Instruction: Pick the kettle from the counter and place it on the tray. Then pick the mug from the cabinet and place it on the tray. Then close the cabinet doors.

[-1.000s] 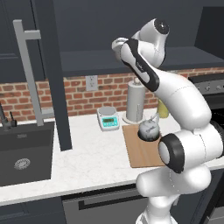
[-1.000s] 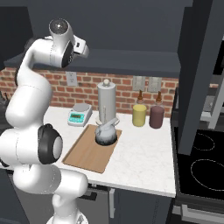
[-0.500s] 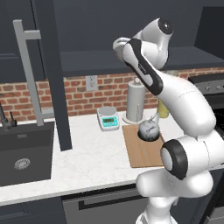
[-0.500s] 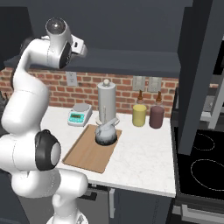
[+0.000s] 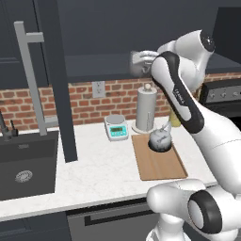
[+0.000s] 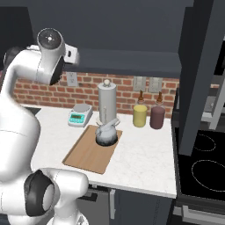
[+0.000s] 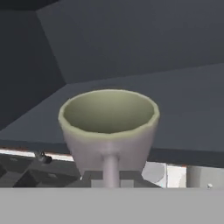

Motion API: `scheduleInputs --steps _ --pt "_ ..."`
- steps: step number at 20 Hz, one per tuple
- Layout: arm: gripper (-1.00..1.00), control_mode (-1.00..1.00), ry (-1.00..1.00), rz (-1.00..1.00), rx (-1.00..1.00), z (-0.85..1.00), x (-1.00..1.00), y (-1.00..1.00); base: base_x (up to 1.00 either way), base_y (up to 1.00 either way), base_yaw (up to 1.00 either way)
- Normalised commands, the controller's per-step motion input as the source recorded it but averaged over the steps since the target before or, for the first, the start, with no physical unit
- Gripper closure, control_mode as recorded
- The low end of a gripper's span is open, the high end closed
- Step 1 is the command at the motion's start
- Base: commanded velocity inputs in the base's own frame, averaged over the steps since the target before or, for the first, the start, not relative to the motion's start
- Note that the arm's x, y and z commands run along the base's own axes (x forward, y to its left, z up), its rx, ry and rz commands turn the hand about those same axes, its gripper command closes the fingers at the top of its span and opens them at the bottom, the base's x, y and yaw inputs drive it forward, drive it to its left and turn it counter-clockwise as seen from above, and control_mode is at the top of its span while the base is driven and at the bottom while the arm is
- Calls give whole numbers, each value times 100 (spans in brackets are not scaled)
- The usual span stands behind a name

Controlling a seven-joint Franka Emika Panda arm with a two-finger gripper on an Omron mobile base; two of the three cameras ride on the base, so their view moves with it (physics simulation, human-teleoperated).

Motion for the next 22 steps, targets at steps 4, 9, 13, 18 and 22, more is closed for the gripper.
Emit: scheduleInputs --steps 4,9,13,18,22 --pt "100 -100 0 22 -11 8 -100 -38 0 0 0" --pt "100 -100 2 31 -24 1 -100 -52 0 0 0" --pt "100 -100 1 24 -17 -45 -96 -45 0 0 0" --pt "100 -100 -3 6 -1 -99 -59 -37 0 0 0" --pt "100 -100 -14 4 2 -100 -46 -27 0 0 0"
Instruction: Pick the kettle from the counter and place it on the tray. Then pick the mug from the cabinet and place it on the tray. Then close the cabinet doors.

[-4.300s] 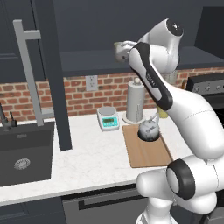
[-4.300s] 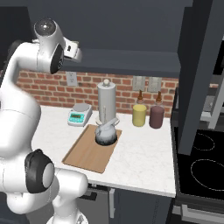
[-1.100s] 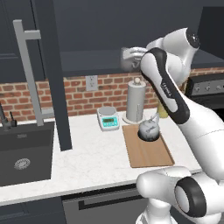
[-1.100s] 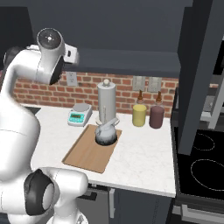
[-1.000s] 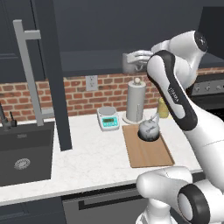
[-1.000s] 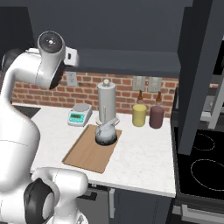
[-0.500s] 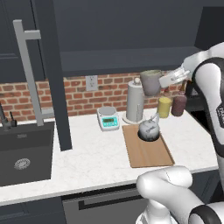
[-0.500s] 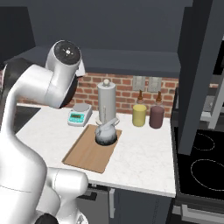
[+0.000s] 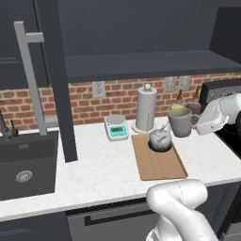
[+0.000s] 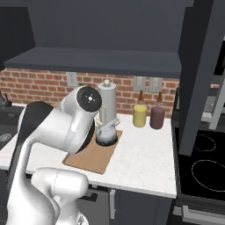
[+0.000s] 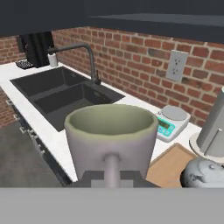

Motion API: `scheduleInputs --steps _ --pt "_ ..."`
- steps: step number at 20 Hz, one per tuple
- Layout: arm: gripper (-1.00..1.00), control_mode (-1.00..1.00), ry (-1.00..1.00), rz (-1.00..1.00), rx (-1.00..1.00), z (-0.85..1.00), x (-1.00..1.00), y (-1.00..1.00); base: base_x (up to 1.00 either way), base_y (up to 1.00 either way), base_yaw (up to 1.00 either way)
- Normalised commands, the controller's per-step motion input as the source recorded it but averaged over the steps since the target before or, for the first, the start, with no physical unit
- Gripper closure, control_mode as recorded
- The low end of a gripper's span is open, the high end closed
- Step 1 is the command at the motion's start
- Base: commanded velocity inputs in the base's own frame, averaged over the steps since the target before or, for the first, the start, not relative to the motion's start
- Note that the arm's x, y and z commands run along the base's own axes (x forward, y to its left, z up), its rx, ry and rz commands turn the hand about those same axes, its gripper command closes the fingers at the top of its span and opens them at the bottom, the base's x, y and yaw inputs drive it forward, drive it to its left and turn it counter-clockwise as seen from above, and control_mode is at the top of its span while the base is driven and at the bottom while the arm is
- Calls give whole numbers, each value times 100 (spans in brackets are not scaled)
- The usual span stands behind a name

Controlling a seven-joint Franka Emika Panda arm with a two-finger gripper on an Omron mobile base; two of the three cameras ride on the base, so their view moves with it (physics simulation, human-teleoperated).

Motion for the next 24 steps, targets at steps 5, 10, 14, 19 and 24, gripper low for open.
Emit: scheduleInputs --steps 5,10,14,19,24 --pt "100 -100 -18 1 14 -98 -17 -17 0 0 0" --pt "100 -100 -4 0 16 -73 2 -22 0 0 0" --pt "100 -100 1 0 9 -45 20 -28 0 0 0" --pt "100 -100 1 0 2 -51 14 -12 0 0 0" --pt "100 -100 0 0 1 -59 9 -2 0 0 0"
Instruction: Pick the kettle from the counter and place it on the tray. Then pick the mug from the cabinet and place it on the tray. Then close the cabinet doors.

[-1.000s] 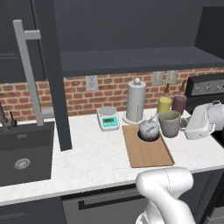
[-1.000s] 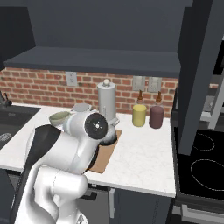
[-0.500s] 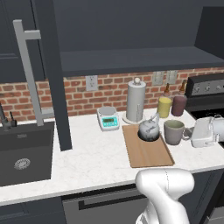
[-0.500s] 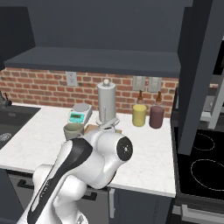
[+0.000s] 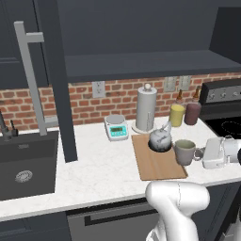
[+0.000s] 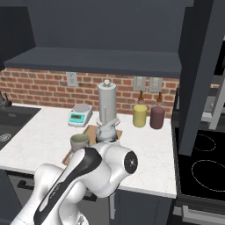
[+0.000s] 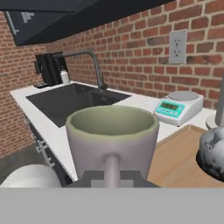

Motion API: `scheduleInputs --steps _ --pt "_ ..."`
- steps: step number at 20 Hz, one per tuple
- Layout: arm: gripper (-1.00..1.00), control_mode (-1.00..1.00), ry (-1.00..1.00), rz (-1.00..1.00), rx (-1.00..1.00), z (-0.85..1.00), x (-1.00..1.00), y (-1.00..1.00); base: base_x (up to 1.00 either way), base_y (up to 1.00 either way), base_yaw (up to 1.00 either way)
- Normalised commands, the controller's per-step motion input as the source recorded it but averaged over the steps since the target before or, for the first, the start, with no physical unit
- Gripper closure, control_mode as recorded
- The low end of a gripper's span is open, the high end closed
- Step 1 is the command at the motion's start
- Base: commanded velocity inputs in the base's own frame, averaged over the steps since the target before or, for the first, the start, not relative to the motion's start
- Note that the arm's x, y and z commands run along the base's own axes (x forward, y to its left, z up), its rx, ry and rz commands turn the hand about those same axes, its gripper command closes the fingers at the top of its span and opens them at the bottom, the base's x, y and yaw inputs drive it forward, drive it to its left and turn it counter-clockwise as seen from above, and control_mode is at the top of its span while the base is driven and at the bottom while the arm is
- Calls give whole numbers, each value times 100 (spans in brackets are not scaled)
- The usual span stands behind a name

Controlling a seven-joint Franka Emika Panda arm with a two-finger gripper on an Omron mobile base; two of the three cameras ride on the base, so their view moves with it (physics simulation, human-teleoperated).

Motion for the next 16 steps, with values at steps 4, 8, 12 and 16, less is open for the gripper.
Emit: scheduleInputs --steps 4,8,12,16 --pt "100 -100 0 0 0 -57 11 0 0 0 0" --pt "100 -100 0 0 0 -56 18 0 0 0 0" --pt "100 -100 0 0 4 -40 31 0 0 0 0" --pt "100 -100 0 0 5 -32 37 0 0 0 0"
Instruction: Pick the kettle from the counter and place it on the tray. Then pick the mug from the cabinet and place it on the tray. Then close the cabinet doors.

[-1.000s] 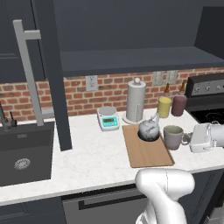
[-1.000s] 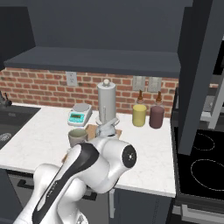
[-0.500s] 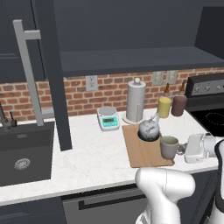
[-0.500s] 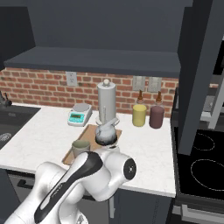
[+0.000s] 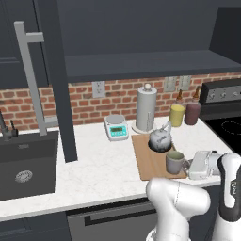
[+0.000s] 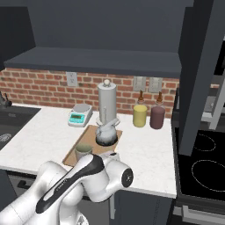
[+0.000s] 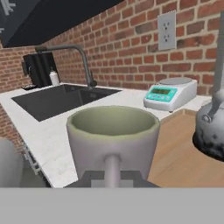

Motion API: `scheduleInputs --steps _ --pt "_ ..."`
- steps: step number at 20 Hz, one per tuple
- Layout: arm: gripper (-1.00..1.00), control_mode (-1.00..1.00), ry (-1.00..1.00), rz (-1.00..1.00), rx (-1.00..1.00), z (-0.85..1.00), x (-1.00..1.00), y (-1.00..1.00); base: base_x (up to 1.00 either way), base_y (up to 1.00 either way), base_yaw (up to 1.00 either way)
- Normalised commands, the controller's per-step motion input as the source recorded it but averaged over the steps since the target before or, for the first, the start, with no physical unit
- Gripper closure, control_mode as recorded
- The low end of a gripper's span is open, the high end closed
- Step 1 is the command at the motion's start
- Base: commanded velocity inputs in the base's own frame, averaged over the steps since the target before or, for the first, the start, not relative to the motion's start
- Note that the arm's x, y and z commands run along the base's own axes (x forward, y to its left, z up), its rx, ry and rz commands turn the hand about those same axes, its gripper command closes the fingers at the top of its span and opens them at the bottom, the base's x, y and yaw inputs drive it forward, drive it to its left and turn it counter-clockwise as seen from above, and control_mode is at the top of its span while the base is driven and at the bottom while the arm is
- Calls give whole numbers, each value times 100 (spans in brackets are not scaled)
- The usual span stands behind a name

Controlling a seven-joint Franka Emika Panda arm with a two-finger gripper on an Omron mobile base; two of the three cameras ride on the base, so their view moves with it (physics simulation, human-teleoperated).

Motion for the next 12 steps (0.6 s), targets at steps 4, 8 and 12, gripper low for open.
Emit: scheduleInputs --steps 4,8,12 --pt "100 -100 0 2 6 -29 42 0 0 0 0" --pt "100 -100 0 3 5 -28 44 0 0 0 0" --pt "100 -100 1 3 2 -21 46 0 0 0 0"
